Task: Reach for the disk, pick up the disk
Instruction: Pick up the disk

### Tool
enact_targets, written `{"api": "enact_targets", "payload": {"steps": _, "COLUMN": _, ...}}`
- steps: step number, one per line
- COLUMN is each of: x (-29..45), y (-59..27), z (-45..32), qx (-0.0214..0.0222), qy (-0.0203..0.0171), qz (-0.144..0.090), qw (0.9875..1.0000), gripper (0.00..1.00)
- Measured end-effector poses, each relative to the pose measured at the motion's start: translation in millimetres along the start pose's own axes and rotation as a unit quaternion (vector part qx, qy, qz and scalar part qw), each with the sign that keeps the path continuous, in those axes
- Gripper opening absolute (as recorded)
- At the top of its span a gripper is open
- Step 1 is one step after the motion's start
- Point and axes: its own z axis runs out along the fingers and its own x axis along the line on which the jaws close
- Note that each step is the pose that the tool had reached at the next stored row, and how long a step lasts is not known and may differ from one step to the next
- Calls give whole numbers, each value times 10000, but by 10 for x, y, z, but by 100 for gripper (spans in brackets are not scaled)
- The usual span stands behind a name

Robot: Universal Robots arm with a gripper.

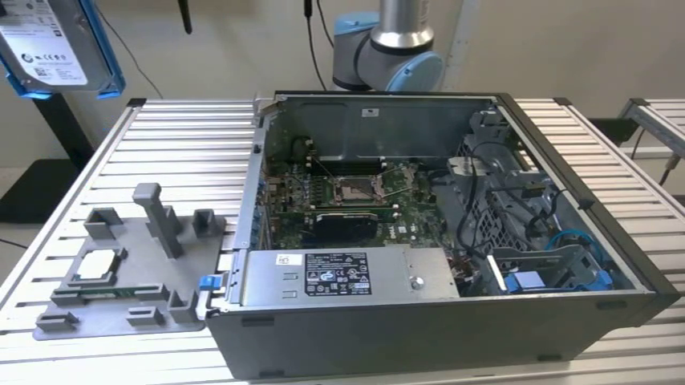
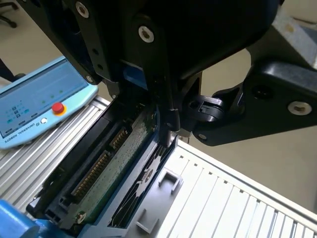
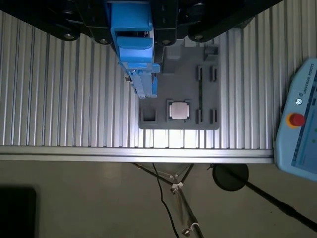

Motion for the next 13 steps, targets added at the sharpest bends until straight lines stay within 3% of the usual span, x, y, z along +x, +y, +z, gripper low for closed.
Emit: {"api": "enact_targets", "payload": {"steps": 13, "x": -1, "y": -279, "z": -2, "qx": -2, "qy": 0, "qz": 0, "qw": 10000, "gripper": 0}}
